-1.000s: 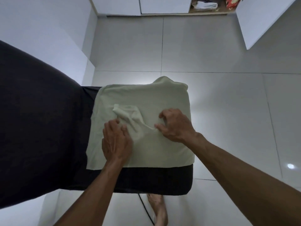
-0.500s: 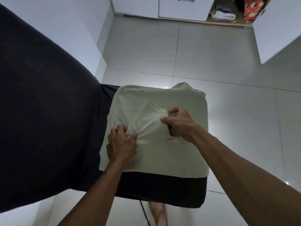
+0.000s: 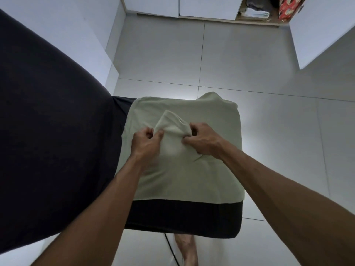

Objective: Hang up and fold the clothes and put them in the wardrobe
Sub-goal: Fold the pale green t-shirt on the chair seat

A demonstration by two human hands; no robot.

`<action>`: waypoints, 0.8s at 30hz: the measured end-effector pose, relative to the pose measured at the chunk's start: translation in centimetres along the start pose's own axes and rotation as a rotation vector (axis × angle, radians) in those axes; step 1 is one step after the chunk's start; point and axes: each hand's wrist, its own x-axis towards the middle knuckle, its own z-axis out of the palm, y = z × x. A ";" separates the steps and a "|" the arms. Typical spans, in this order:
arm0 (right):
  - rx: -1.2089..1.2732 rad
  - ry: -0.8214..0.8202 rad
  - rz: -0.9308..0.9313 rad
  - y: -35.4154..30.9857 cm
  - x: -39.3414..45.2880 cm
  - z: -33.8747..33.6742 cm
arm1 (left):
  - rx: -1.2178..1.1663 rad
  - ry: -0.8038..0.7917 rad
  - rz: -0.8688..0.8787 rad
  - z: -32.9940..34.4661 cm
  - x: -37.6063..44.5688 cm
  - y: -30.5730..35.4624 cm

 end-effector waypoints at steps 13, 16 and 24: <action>0.410 0.147 0.115 1.4 -2.0 -2.1 | -0.288 -0.130 0.000 -1.5 0.8 0.4; 0.317 0.206 0.105 2.0 -1.7 -2.6 | -0.227 -0.146 -0.033 -1.2 1.9 1.2; 0.154 0.387 0.028 1.2 -1.0 -2.0 | -0.170 -0.047 0.000 0.5 2.5 2.8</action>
